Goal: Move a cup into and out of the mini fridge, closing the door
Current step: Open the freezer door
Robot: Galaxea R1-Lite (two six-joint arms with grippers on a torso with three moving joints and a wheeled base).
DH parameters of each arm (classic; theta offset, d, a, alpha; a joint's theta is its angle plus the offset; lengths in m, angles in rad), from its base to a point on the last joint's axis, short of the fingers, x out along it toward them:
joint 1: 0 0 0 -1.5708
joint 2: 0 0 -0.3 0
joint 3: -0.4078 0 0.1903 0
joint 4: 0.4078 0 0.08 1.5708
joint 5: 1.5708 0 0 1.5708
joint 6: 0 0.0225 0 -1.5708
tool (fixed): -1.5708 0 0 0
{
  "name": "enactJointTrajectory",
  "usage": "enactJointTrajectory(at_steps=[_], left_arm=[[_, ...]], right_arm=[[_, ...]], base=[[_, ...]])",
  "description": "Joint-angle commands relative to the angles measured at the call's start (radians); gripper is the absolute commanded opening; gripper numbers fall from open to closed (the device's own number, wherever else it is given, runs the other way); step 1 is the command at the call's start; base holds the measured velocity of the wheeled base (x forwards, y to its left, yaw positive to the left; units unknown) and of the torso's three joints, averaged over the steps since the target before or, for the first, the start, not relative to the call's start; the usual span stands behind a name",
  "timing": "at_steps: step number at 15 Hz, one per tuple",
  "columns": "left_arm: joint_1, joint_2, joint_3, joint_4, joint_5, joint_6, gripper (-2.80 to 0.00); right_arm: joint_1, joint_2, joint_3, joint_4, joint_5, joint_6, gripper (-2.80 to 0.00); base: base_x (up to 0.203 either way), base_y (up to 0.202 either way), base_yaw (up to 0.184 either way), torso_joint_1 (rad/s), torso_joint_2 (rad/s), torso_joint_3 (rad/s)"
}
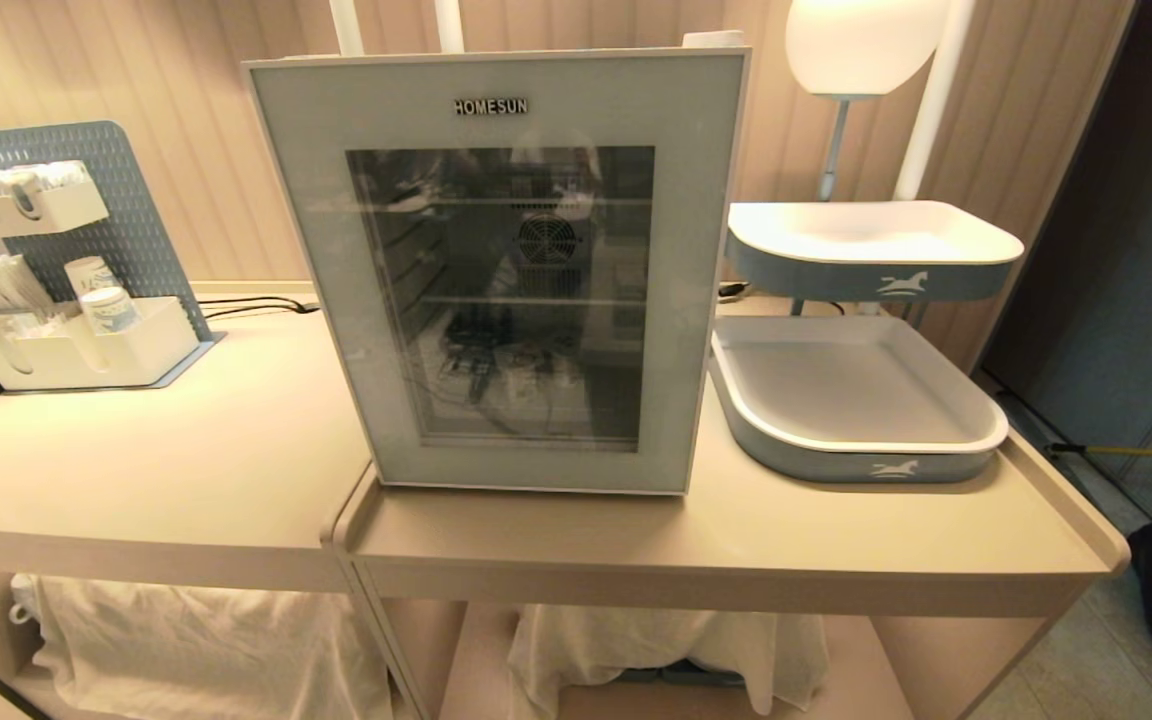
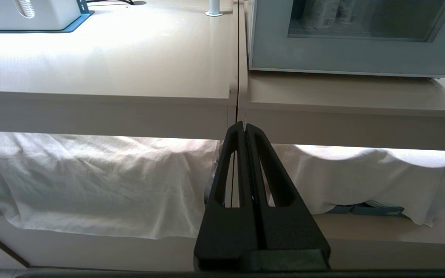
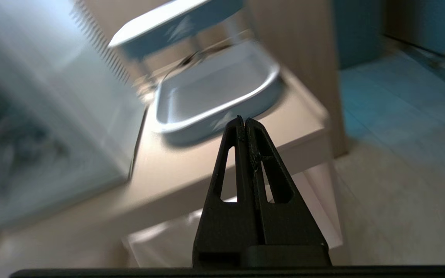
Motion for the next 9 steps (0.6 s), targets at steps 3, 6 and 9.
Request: enactJointTrajectory(at_steps=[3, 6, 9], left_arm=[[0.0, 0.002, 0.0, 0.0, 0.0, 0.001, -2.8], [0.0, 0.002, 0.0, 0.0, 0.0, 0.001, -2.8], [0.0, 0.002, 0.0, 0.0, 0.0, 0.001, -2.8]], right_arm=[[-0.007, -0.102, 0.435, -0.352, 0.138, -0.354, -2.8], [-0.008, -0.097, 0.413, -0.275, 0.2, -0.514, -2.8], [-0.008, -0.097, 0.406, -0.26, 0.234, -0.534, -2.8]], base=[[0.0, 0.0, 0.0, 0.0, 0.0, 0.0], [0.0, 0.0, 0.0, 0.0, 0.0, 0.0], [0.0, 0.0, 0.0, 0.0, 0.0, 0.0]])
